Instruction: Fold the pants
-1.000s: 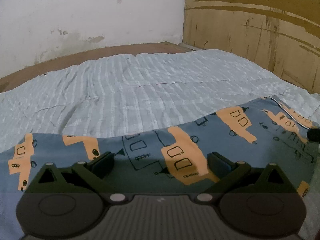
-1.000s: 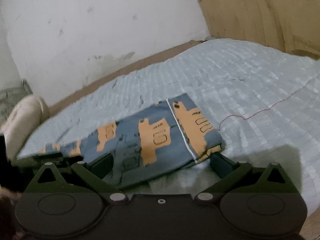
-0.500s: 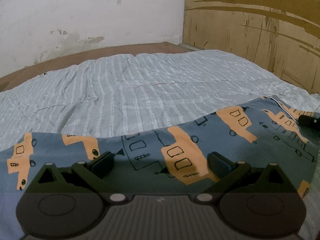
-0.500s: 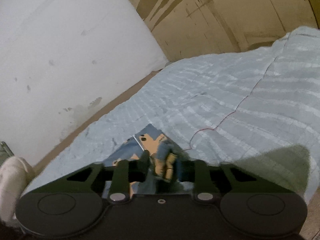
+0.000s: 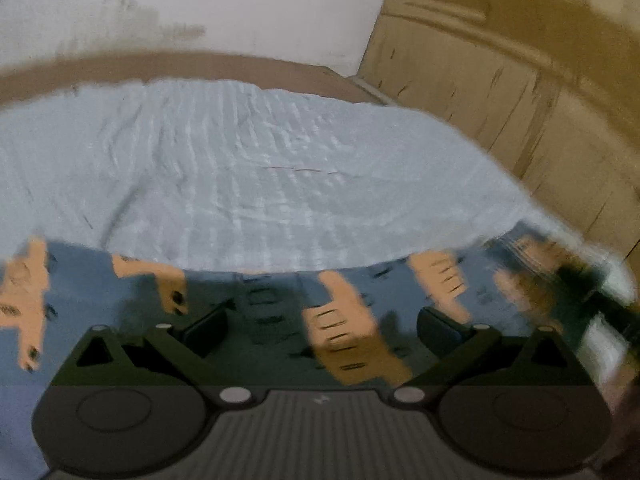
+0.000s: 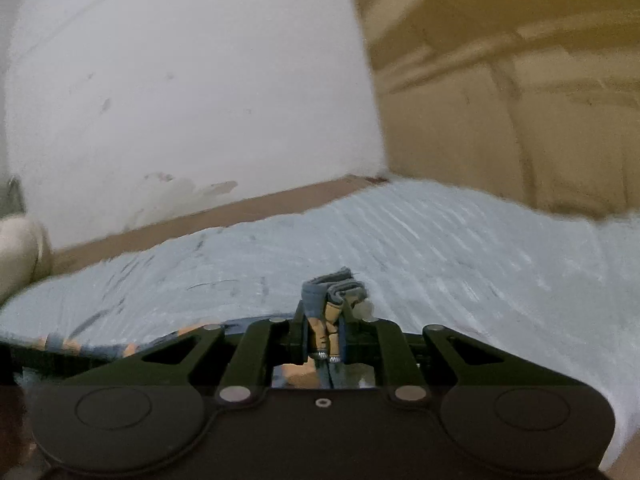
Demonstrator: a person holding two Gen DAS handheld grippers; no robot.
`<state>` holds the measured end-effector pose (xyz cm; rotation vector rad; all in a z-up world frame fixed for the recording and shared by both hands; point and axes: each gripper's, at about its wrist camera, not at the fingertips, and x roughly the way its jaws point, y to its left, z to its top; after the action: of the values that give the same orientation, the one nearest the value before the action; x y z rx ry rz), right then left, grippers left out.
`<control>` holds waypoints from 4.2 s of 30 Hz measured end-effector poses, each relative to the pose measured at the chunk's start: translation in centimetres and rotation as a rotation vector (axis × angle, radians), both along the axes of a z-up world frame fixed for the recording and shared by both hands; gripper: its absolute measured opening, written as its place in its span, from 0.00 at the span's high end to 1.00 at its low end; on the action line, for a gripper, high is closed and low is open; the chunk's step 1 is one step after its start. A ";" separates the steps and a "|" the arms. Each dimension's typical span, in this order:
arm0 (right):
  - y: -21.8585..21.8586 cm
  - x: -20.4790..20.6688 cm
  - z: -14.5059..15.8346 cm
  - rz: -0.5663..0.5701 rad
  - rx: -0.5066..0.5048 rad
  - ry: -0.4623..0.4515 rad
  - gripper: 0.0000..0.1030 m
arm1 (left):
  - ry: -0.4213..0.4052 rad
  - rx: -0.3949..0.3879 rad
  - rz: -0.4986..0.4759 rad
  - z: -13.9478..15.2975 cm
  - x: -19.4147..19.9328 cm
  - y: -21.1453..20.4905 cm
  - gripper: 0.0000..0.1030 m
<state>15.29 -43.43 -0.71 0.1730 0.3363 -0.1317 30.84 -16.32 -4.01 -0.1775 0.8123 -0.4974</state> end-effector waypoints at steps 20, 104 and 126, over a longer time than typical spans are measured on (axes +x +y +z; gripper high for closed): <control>15.4 -2.3 -2.8 0.366 -0.340 0.086 0.86 | 0.035 -0.166 0.005 1.4 -1.0 3.1 0.01; 24.7 -1.5 -2.2 0.612 -0.110 0.001 0.84 | 0.024 0.233 0.206 4.0 -3.7 11.1 0.89; 24.2 -3.8 -2.6 0.595 -0.074 -0.074 0.01 | -0.079 0.326 0.362 11.6 -8.3 14.3 0.00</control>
<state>11.52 -19.21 -3.29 -0.0008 0.2968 0.4493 22.57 -2.04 7.56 -0.0012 0.7519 -0.0285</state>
